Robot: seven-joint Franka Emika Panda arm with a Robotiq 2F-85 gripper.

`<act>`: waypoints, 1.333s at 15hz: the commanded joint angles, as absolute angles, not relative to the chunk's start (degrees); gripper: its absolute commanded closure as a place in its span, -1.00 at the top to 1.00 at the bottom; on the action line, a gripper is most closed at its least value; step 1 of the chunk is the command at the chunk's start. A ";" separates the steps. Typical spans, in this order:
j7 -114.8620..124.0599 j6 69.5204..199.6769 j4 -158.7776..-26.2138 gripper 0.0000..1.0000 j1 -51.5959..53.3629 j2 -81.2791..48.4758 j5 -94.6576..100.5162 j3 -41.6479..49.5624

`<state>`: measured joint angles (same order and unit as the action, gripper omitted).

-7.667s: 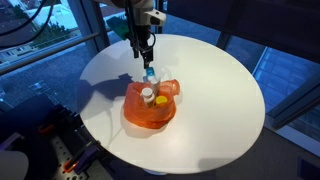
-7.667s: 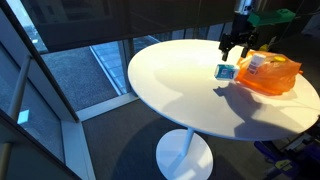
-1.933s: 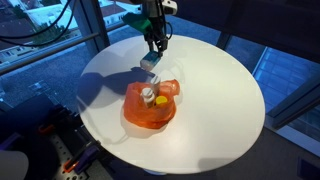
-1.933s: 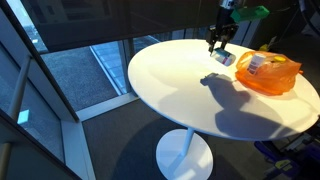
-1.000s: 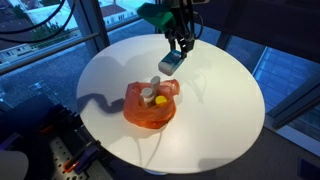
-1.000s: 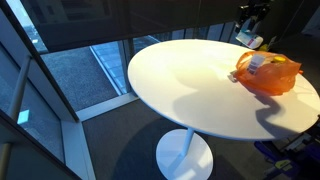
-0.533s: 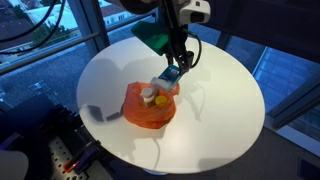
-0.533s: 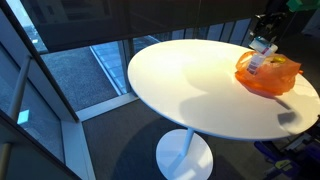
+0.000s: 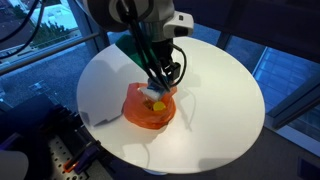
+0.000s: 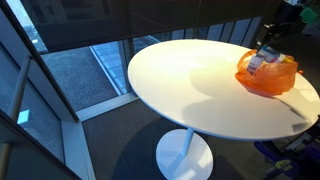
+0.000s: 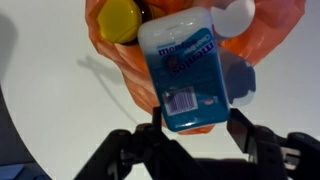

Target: Put the blue box in the plastic bag

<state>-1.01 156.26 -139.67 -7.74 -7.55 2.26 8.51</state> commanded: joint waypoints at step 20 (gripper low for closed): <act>-6.28 135.48 -137.91 1.00 -7.20 2.48 1.33 7.68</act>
